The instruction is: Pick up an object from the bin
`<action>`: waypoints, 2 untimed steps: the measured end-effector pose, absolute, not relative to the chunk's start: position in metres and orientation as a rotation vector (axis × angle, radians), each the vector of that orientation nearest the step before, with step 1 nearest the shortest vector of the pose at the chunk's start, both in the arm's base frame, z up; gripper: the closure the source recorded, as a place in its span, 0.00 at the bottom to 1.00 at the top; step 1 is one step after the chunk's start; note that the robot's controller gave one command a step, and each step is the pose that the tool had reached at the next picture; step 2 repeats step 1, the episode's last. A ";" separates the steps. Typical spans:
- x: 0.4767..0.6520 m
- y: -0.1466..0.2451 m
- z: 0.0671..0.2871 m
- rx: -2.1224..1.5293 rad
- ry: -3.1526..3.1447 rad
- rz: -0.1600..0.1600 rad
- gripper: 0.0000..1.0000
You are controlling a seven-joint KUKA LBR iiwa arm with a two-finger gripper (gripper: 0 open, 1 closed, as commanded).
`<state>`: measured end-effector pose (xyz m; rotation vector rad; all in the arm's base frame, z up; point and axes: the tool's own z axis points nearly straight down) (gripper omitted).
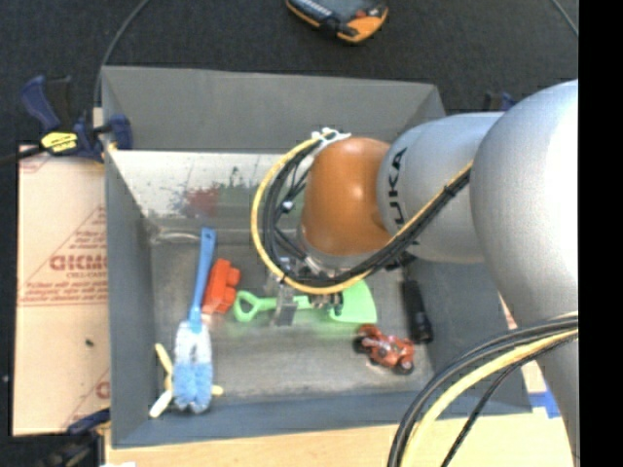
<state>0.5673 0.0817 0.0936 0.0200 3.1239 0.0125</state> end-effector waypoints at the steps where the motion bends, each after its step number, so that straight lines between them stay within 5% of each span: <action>1: 0.567 0.082 0.121 0.022 3.127 0.013 1.00; 2: 0.567 0.082 0.121 0.022 3.127 0.013 1.00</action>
Offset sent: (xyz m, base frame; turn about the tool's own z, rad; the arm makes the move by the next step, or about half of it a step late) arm -0.0013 -0.0002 0.0634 0.0009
